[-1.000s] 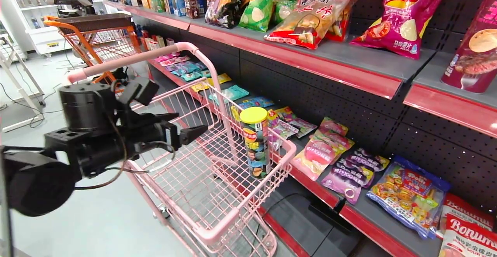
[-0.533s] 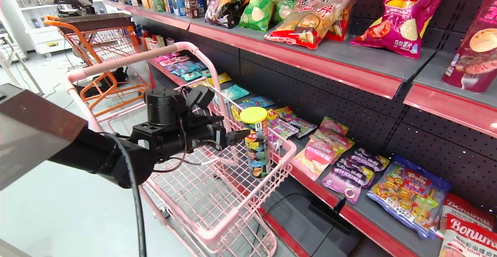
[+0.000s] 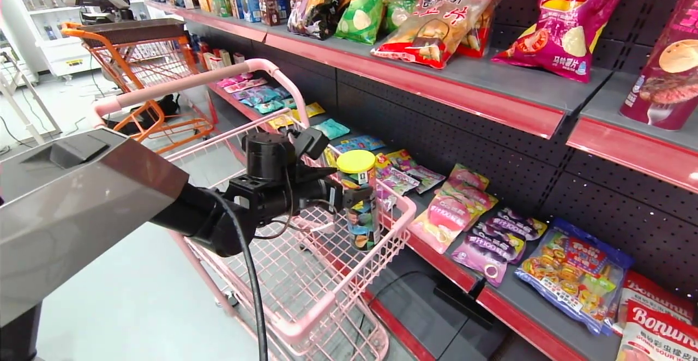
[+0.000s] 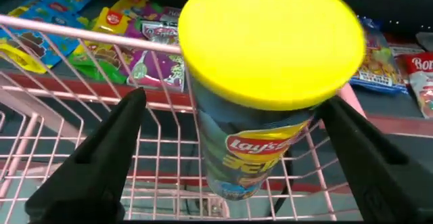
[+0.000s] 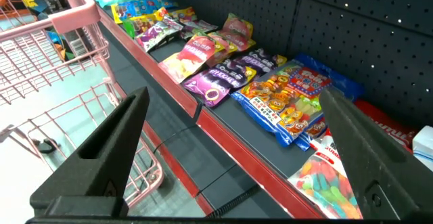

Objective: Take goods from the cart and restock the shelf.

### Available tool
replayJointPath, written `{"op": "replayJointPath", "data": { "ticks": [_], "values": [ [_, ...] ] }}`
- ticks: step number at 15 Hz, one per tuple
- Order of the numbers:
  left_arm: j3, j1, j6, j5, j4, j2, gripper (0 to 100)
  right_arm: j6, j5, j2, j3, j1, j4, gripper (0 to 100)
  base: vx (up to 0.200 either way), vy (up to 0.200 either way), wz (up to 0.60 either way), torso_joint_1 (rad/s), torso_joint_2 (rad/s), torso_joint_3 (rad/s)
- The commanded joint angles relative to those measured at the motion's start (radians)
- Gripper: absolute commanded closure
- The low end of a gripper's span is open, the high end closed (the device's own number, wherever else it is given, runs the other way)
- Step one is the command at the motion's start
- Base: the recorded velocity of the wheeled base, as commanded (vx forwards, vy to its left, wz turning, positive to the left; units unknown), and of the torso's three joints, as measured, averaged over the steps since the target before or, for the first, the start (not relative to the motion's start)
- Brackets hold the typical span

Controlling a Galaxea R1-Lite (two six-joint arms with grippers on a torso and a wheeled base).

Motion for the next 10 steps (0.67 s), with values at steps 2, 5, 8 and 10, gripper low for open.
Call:
{"op": "replayJointPath", "data": {
  "ticks": [2,5,8,10],
  "values": [
    [-0.009,-0.015,0.0,0.008,-0.003,0.027,0,0.0,0.0,0.0,0.0,0.0,0.0,0,0.0,0.0,0.0,0.0,0.0,0.0],
    [-0.008,-0.019,0.0,0.008,0.0,0.03,100,0.0,0.0,0.0,0.0,0.0,0.0,0,0.0,0.0,0.0,0.0,0.0,0.0],
    [-0.002,-0.022,-0.002,0.011,-0.003,0.029,100,0.0,-0.001,0.0,0.0,0.0,0.0,0,0.0,0.0,0.0,0.0,0.0,0.0],
    [0.005,-0.015,-0.008,0.032,0.003,-0.008,100,0.0,0.0,0.0,0.0,0.0,0.0,0,0.0,0.0,0.0,0.0,0.0,0.0]
  ]
}}
